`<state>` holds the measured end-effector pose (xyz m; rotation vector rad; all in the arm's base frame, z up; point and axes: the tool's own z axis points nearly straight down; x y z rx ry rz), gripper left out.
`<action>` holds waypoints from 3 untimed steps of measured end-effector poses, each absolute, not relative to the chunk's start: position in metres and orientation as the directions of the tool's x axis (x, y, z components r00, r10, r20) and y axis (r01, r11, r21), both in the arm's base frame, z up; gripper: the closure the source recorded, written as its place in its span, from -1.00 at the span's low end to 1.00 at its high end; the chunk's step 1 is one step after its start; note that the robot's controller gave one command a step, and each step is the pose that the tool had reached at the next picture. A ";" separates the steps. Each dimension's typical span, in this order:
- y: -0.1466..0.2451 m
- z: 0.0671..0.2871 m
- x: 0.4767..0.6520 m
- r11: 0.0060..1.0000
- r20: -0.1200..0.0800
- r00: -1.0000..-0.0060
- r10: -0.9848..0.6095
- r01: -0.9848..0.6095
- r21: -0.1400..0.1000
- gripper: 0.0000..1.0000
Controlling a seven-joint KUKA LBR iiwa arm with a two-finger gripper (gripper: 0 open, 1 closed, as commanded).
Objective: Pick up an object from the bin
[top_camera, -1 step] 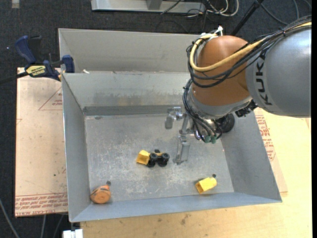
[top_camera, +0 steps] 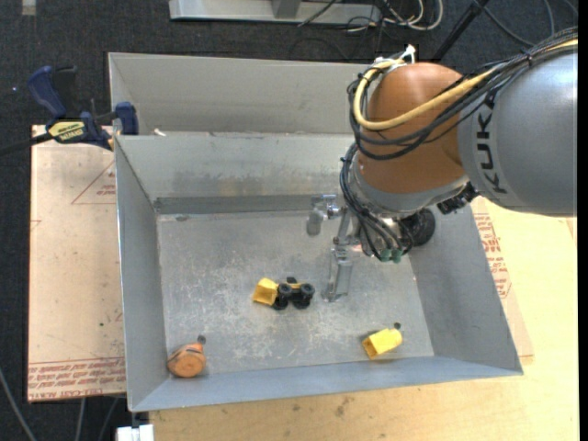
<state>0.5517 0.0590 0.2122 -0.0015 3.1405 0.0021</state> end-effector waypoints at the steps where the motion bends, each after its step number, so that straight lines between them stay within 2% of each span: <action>1: 0.110 0.165 0.563 1.000 -0.006 -1.000 -0.021 -0.021 0.001 -1.00; 2: 0.125 0.148 0.544 0.998 0.004 -0.998 -0.055 -0.055 0.004 -1.00; 3: 0.105 0.114 0.572 0.999 -0.009 -0.999 -0.048 -0.048 0.002 -1.00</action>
Offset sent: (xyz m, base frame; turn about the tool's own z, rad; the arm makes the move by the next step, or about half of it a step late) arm -0.0264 0.0286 -0.0591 -0.0741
